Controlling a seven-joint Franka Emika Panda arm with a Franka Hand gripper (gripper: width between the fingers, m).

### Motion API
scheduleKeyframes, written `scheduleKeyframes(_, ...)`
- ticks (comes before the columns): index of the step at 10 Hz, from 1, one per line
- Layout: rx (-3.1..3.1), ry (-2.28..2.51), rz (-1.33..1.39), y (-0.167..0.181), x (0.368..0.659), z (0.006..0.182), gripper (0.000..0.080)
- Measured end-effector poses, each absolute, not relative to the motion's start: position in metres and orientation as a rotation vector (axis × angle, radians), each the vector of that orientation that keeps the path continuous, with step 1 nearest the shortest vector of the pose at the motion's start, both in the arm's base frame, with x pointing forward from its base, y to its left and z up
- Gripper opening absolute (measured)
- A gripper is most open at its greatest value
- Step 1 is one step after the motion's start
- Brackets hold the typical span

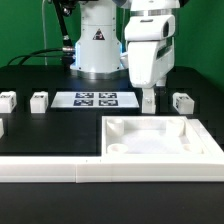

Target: Assemble square table

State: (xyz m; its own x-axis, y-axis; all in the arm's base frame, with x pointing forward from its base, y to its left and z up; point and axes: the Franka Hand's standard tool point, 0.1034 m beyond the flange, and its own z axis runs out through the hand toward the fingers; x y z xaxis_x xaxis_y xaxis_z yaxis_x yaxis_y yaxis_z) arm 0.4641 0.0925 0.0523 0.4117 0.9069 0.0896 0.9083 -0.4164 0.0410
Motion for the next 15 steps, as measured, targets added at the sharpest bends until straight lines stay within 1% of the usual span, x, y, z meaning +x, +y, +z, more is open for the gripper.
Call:
scheduleKeyframes(1,-2.630,-1.685,-0.152,0.092,0.464,0.052,0.0649)
scheduleKeyframes(4,-2.775,-1.408,-0.147,0.093,0.463,0.051,0.0649)
scheduleKeyframes(5,-2.847,-1.239,-0.189,0.091,0.458,0.052,0.0649)
scheduleKeyframes(6,-2.937,-0.962,-0.205,0.092,0.445,0.052,0.0649)
scheduleKeyframes(7,-2.986,-0.746,-0.184,0.097,0.436,0.052,0.0649)
scheduleKeyframes(9,-3.030,-0.377,-0.166,0.115,0.431,0.053,0.0649)
scheduleKeyframes(14,-3.025,0.081,-0.134,0.122,0.429,0.051,0.0649)
scheduleKeyframes(15,-3.023,0.090,-0.124,0.138,0.422,0.051,0.0649)
